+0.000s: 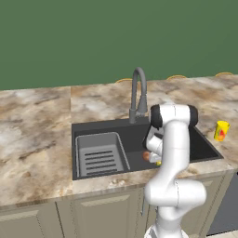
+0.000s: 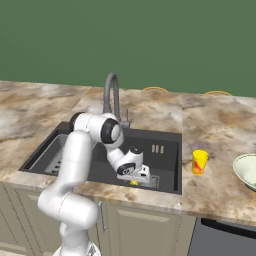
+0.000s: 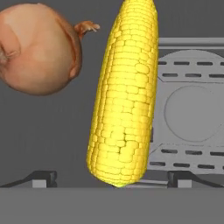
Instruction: Remove the onion and corn from the sink. Then move the bowl and cup from the counter to the sink for washing.
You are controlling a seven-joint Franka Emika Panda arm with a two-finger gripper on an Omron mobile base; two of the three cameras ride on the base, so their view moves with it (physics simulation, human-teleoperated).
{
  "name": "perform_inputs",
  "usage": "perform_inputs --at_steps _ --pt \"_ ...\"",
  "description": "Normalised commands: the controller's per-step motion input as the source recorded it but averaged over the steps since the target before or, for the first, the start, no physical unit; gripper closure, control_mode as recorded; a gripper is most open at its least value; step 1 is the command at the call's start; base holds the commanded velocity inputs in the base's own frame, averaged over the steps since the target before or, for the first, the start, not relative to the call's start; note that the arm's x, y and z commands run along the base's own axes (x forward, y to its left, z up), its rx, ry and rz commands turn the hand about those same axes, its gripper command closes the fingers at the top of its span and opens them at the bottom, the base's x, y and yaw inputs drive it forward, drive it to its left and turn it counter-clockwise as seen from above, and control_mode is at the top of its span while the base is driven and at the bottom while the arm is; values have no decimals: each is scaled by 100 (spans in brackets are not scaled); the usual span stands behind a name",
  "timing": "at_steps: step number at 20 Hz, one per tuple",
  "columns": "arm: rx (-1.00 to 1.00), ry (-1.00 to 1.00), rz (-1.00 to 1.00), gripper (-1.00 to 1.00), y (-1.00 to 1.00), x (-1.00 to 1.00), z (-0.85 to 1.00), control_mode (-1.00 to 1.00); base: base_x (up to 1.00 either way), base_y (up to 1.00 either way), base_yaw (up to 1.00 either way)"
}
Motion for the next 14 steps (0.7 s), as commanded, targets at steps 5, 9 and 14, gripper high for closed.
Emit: perform_inputs --at_steps 5,9,14 --pt "-4 0 0 -100 -6 16 -19 -100 0 0 0" --pt "-3 0 0 -100 0 17 -20 -100 0 0 0" --pt "-3 0 0 -100 0 18 -18 -100 0 0 0"
